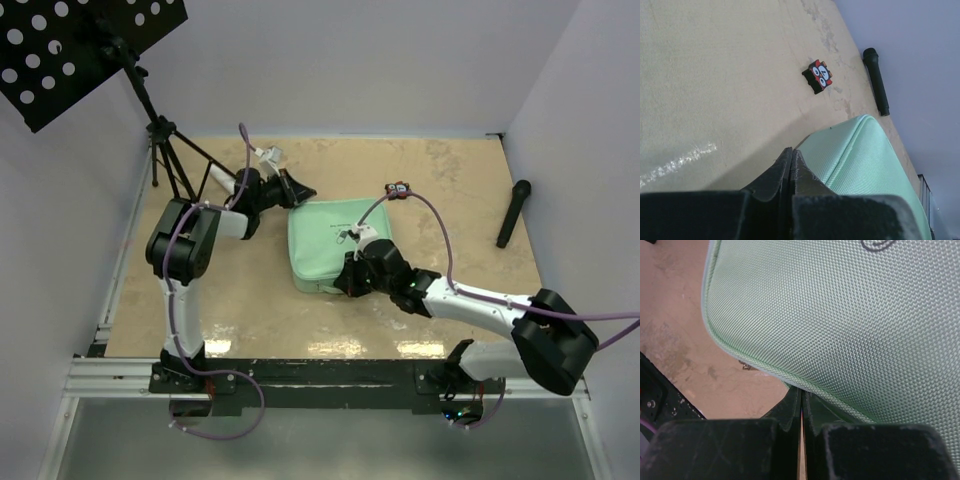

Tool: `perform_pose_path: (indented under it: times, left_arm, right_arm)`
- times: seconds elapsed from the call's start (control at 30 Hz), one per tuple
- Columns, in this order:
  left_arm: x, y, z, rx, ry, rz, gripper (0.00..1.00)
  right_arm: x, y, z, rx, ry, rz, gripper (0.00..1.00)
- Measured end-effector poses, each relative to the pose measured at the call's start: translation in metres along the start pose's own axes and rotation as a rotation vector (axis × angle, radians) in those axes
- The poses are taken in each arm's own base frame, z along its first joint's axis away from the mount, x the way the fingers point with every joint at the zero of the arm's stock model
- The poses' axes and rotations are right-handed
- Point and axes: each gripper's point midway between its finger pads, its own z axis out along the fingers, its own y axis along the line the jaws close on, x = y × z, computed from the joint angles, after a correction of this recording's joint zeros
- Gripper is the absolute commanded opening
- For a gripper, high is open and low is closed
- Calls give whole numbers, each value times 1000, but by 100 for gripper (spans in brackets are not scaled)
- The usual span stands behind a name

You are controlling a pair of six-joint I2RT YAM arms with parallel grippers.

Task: Organize the medicine kit
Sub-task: Zip the medicine box at the center of the board.

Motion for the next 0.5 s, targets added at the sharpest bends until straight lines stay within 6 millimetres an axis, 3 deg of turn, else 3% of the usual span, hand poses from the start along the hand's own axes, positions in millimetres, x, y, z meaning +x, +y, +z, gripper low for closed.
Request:
perform_pose_path:
  times: [0.2, 0.3, 0.37, 0.5]
  left_arm:
    - [6, -6, -27, -1, -64, 11, 0]
    - [5, -7, -47, -39, -117, 15, 0]
    - [7, -19, -62, -30, -138, 14, 0]
    - [40, -46, -90, -19, -114, -12, 0]
  right_arm:
    - [7, -24, -2, 116, 22, 53, 0]
    - [-4, -47, -3, 197, -8, 73, 0]
    - [-13, -62, -2, 241, -34, 92, 0]
    - [-40, -88, 10, 320, -105, 108, 0]
